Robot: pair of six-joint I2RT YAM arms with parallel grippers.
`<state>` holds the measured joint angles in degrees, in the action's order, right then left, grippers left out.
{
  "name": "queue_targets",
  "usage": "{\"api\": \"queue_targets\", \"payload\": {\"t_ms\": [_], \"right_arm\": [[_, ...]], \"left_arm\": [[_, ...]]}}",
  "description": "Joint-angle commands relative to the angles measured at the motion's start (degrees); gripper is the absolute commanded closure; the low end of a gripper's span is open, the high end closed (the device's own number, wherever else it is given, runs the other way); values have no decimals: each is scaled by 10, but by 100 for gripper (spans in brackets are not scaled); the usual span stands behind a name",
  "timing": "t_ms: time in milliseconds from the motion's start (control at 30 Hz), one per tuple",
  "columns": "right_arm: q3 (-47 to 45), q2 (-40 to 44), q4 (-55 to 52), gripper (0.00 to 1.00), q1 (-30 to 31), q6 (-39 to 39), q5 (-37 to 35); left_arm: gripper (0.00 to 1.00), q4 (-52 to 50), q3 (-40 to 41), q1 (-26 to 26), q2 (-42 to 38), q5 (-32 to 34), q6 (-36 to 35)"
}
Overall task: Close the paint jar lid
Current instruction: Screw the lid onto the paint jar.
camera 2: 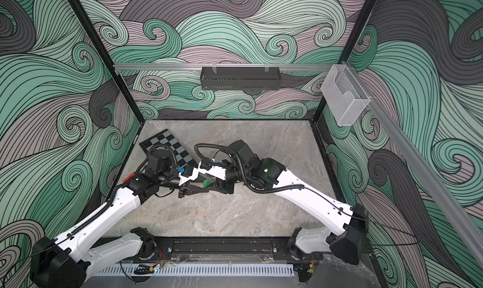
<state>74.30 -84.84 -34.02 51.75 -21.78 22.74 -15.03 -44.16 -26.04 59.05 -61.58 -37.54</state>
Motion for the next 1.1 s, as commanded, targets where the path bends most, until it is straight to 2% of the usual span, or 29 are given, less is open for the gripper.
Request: {"api": "queue_targets", "payload": {"t_ms": [0,367,500,667,900,1067], "right_arm": [[20,-16,5,51,5,-15,-2],[22,-25,4,78,11,-6,-16],[23,-26,13,88,12,30,-34],[7,-23,52,98,16,116,-102],[-3,-16,68,100,42,257,-224],[-7,-12,69,100,63,352,-282]], "left_arm": [[98,-6,-27,-2,-3,-13,-16],[98,-4,-28,-3,-3,-8,-16],[98,-1,-26,-2,-5,5,-13],[98,13,-19,-2,-11,32,-4],[99,27,-14,-2,-19,61,3],[99,39,-8,-2,-24,72,10]]}}
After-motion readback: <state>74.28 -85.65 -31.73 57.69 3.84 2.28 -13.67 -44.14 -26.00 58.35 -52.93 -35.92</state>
